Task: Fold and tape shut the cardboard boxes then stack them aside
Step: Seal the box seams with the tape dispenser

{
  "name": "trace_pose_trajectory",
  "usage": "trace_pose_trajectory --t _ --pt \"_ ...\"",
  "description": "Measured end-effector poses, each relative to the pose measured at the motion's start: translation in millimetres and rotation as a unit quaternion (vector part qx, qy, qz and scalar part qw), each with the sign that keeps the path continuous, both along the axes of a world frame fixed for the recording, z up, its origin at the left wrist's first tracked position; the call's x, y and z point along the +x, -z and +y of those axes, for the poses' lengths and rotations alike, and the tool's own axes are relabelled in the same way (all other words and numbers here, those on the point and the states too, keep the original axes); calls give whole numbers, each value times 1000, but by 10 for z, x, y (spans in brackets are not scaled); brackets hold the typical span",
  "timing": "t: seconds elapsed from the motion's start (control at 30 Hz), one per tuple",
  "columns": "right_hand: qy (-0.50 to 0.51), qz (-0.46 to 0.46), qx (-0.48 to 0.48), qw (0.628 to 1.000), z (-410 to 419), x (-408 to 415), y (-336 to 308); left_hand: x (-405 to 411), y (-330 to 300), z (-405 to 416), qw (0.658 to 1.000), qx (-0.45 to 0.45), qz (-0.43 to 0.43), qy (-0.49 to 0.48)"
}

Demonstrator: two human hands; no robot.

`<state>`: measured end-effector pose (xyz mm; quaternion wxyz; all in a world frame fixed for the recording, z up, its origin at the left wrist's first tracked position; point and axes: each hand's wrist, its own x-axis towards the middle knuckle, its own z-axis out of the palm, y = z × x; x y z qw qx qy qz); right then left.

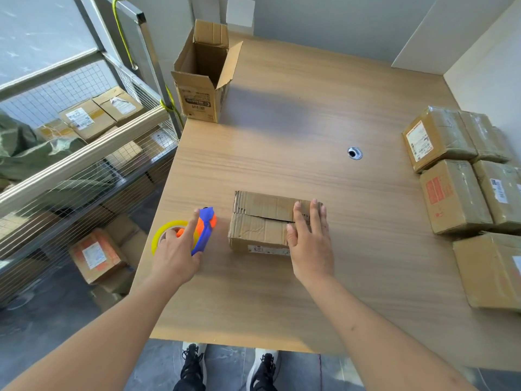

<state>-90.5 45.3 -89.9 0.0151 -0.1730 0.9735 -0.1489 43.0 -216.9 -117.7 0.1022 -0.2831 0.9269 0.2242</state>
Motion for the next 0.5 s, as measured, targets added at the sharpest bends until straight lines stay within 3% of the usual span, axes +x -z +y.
trace_pose_trajectory --t 0.13,0.2,0.33,0.5 --pt "-13 -33 1 999 -39 58 -58 78 -251 -25 987 87 113 -77" --pt "-29 -55 3 998 -89 129 -93 87 -467 -31 981 100 156 -62" --pt "-46 -83 -21 995 -228 329 -133 -22 -979 -42 971 107 207 58" --pt "-84 -134 -13 987 -163 333 -285 -192 -1355 -6 951 51 150 266"
